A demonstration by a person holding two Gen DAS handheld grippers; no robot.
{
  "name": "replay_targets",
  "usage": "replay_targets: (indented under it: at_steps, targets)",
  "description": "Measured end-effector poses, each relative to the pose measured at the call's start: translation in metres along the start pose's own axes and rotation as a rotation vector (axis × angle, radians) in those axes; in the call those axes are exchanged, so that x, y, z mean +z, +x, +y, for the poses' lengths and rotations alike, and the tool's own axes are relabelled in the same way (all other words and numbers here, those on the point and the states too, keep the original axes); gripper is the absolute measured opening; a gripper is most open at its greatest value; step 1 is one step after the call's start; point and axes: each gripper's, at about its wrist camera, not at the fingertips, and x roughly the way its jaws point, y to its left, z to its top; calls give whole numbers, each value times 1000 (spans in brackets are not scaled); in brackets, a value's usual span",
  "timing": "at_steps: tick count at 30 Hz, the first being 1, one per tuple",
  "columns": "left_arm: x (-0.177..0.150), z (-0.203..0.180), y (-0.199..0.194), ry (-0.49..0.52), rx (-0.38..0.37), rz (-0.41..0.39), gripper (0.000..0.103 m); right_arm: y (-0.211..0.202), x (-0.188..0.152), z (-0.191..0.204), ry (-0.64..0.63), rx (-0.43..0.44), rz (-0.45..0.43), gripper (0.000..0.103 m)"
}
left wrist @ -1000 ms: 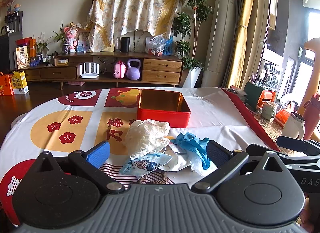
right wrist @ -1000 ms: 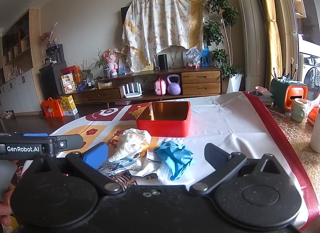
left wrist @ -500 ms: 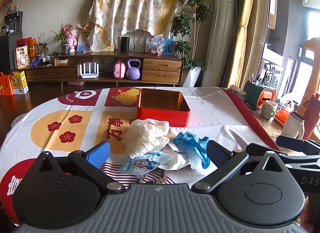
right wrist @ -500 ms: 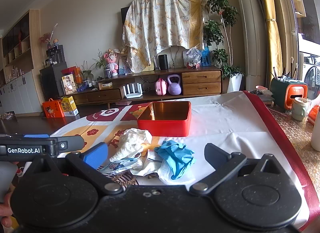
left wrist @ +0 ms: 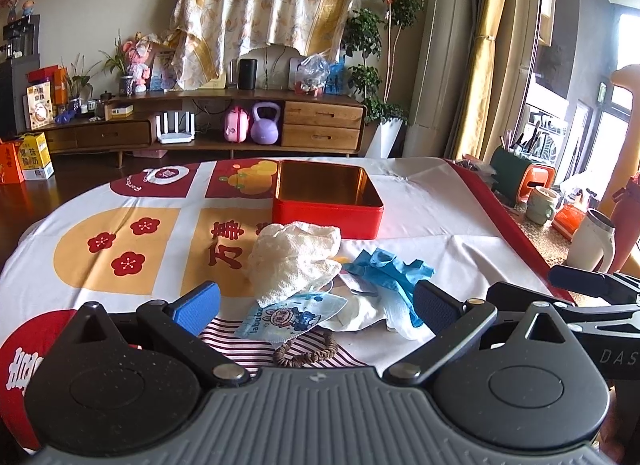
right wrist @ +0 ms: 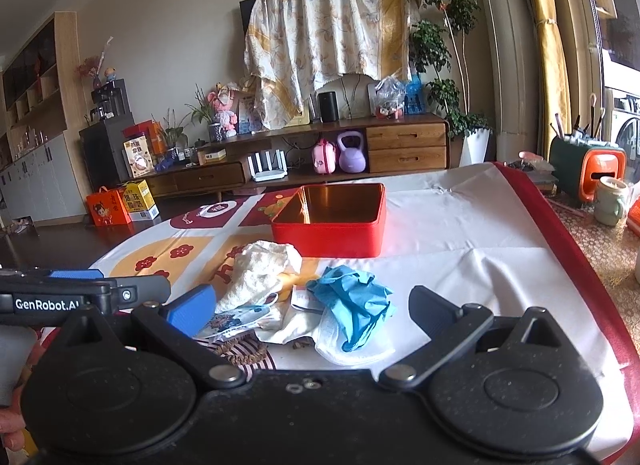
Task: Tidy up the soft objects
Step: 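Grasp the white mesh cloth with the left gripper while the right gripper grasps the blue gloves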
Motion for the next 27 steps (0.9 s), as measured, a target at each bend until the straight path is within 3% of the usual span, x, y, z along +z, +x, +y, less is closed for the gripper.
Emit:
replay_targets:
  at_steps: [7, 12, 24, 27]
  targets:
    - [2, 3, 34, -2, 8, 51, 103, 24, -6, -11, -7, 7, 78, 103]
    - [6, -2, 65, 69, 56, 75, 103, 46, -2, -20, -22, 32, 125, 102]
    - [32, 1, 147, 154, 9, 150, 103, 102, 17, -41, -111, 75, 212, 94]
    - [37, 10, 171, 128, 9, 189, 103, 117, 21, -45, -128, 101, 247, 92]
